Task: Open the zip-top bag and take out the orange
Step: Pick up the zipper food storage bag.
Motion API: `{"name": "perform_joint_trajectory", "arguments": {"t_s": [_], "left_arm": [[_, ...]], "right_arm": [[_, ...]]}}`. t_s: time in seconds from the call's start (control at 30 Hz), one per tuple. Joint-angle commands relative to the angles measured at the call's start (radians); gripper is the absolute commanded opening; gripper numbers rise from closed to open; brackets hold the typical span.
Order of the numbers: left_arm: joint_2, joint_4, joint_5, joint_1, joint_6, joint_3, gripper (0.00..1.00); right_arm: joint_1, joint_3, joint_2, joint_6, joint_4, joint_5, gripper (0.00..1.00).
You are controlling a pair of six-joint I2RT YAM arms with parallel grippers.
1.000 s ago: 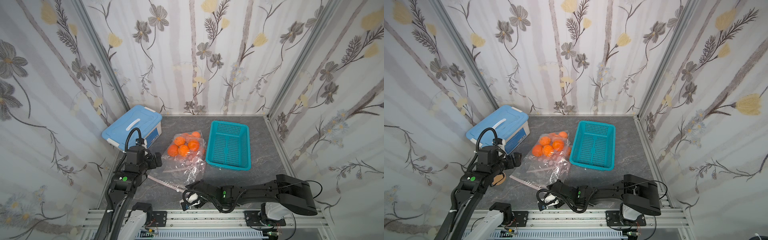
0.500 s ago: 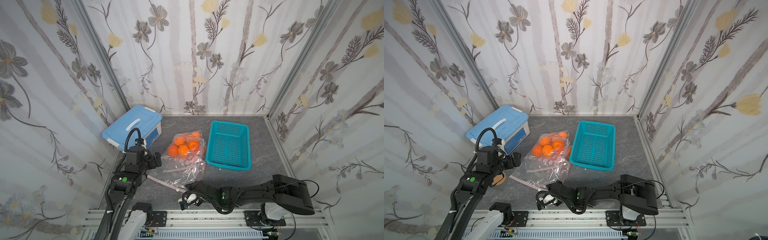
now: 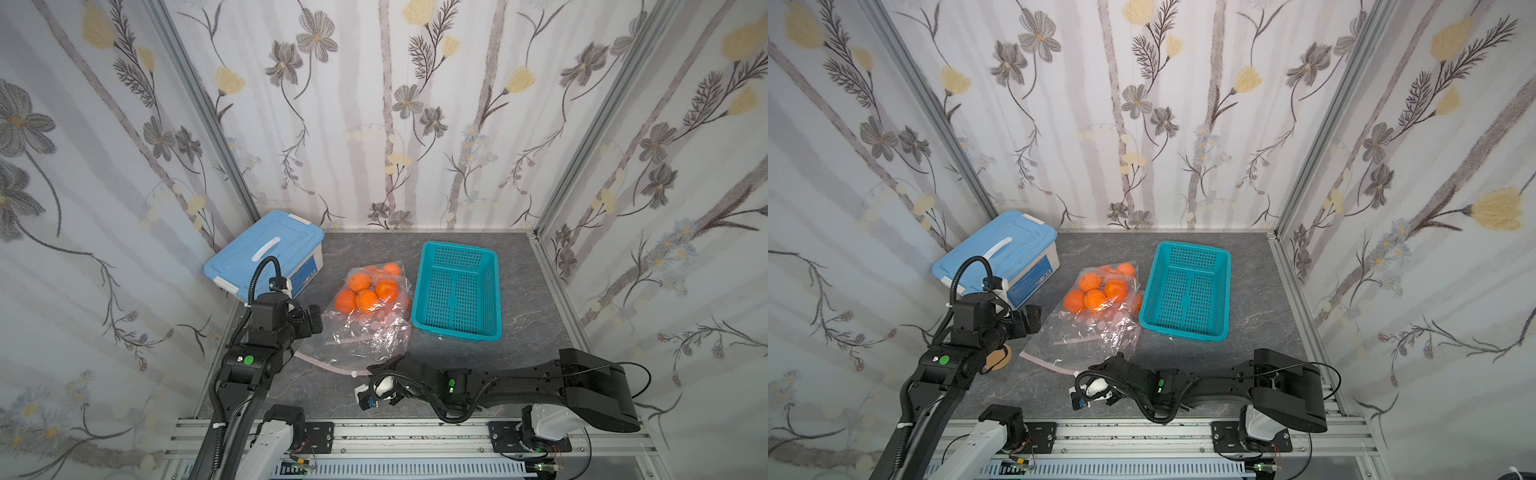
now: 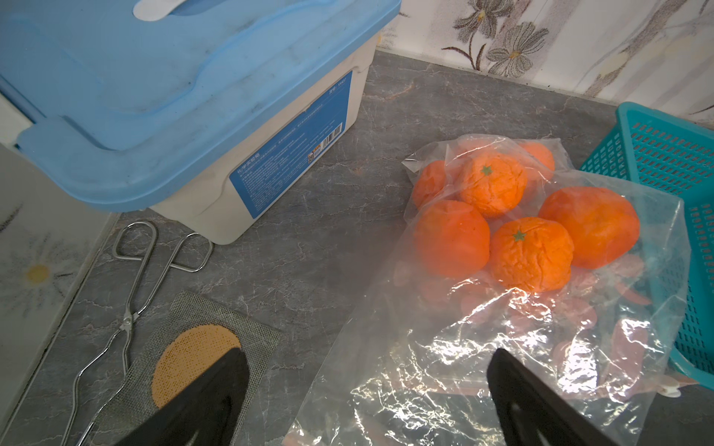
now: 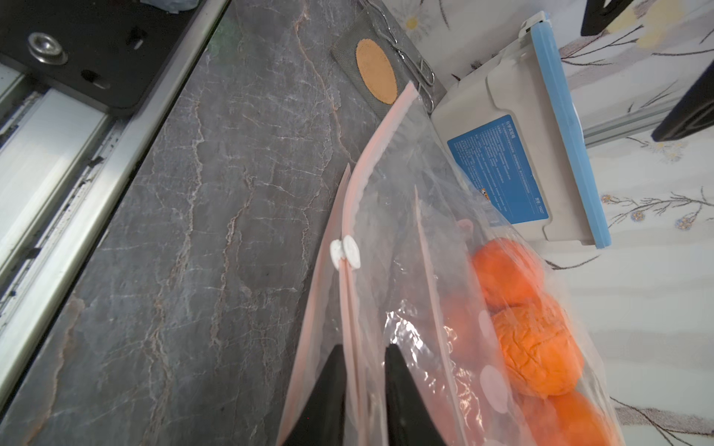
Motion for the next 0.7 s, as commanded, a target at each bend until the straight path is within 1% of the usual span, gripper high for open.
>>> {"name": "perform_joint_trajectory", "arguments": {"t_s": [0.0, 0.1, 0.17, 0.27, 0.33, 0.37, 0.4, 0.5, 0.57, 0.6, 0.67], "left_arm": [[-0.004, 0.015, -0.006, -0.001, 0.005, -0.004, 1.0], [-0.007, 0.018, -0.001, -0.001, 0.005, -0.004, 1.0], [-0.008, 0.021, 0.007, 0.001, 0.006, -0.007, 1.0], [-0.013, 0.035, 0.028, -0.001, 0.015, -0.011, 1.0], [-0.02, 0.063, 0.068, -0.001, 0.03, -0.011, 1.0], [-0.023, 0.08, 0.098, -0.001, 0.041, -0.006, 1.0], [-0.028, 0.105, 0.141, 0.0, 0.056, 0.001, 1.0], [-0.024, 0.191, 0.282, -0.003, 0.117, 0.041, 1.0], [-0.027, 0.234, 0.224, -0.002, 0.138, 0.101, 1.0], [-0.036, 0.261, 0.232, -0.002, 0.18, 0.117, 1.0], [-0.033, 0.289, 0.355, -0.009, 0.289, 0.163, 1.0]], "right_arm": [[-0.019, 0.038, -0.009, 0.041, 0.045, -0.037, 0.16], [-0.045, 0.047, -0.018, 0.069, 0.038, -0.071, 0.04], [-0.064, 0.05, -0.025, 0.089, 0.04, -0.103, 0.0], [-0.097, 0.054, -0.039, 0.111, 0.043, -0.142, 0.0], [-0.134, 0.056, -0.064, 0.133, 0.044, -0.184, 0.0], [-0.154, 0.059, -0.07, 0.14, 0.037, -0.207, 0.0], [-0.18, 0.063, -0.106, 0.149, 0.028, -0.242, 0.0], [-0.277, 0.084, -0.153, 0.178, -0.035, -0.383, 0.0], [-0.345, 0.087, -0.186, 0.2, -0.057, -0.474, 0.0], [-0.369, 0.083, -0.202, 0.209, -0.051, -0.499, 0.0], [-0.412, 0.07, -0.236, 0.227, -0.037, -0.543, 0.0]]}}
